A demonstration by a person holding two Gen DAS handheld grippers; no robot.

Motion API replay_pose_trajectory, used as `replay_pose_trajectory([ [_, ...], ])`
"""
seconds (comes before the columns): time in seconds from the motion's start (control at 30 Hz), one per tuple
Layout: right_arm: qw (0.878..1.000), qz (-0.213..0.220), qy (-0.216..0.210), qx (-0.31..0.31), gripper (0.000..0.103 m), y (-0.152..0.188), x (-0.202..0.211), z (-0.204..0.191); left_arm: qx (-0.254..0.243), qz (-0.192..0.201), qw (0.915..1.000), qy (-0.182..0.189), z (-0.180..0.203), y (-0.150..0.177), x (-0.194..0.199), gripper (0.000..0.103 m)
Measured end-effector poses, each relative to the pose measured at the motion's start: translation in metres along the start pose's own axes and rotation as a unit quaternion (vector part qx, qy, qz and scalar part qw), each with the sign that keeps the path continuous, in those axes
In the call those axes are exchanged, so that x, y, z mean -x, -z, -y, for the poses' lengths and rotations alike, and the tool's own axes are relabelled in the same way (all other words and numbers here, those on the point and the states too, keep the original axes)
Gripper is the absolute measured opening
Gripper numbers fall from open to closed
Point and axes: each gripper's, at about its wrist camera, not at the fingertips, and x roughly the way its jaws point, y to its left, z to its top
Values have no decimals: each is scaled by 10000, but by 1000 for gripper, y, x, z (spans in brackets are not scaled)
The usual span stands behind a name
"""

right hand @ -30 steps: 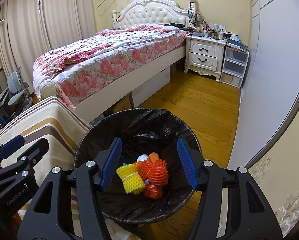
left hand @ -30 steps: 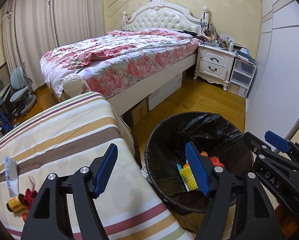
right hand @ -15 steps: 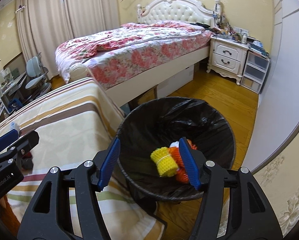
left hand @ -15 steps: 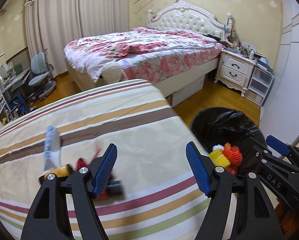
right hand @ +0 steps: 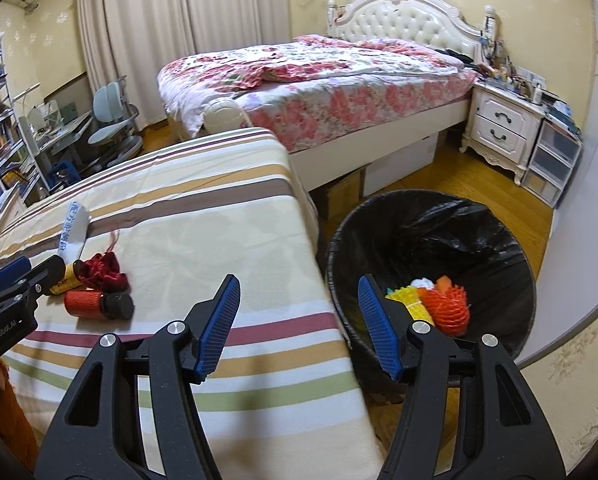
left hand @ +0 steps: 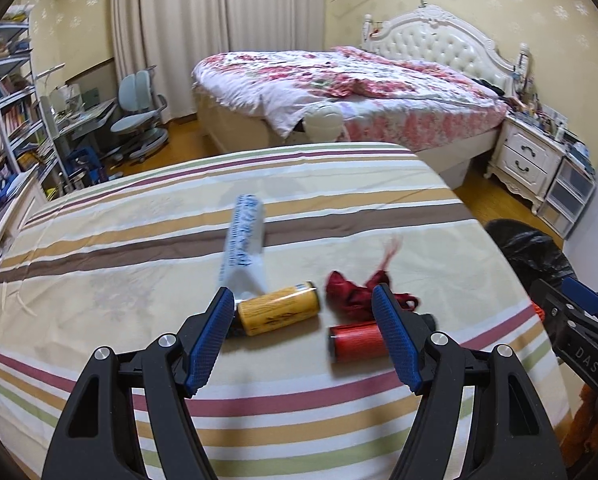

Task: Collect trash
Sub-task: 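Move both grippers back over the bottles and tube on the bedspread, then lower the left gripper around the yellow bottle and close it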

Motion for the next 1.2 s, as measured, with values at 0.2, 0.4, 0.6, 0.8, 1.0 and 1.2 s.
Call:
replay_pose_trajectory([
  [0.2, 9999, -66, -65, 134, 60, -2, -7, -19, 109, -93, 9999, -53, -16, -4, -14, 69],
  [0.4, 9997, -122, -82, 181, 60, -1, -12, -25, 162, -454, 9987, -134, -23, -4, -34, 69],
  [0.6, 9995, -162, -123, 223, 60, 0, -14, -31, 283, -768, 9966, -97, -35, 8, -37, 69],
  [0.8, 9993, -165, -173, 271, 60, 2, -13, -36, 305, -814, 9962, -97, -47, 19, -28, 69],
  [1.0, 9991, -172, -219, 313, 60, 3, -12, -41, 247, -818, 9963, -88, -53, 29, -16, 69],
  [1.2, 9987, -178, -344, 342, 60, -1, -16, -49, 304, -688, 9971, 75, -58, 27, -7, 69],
])
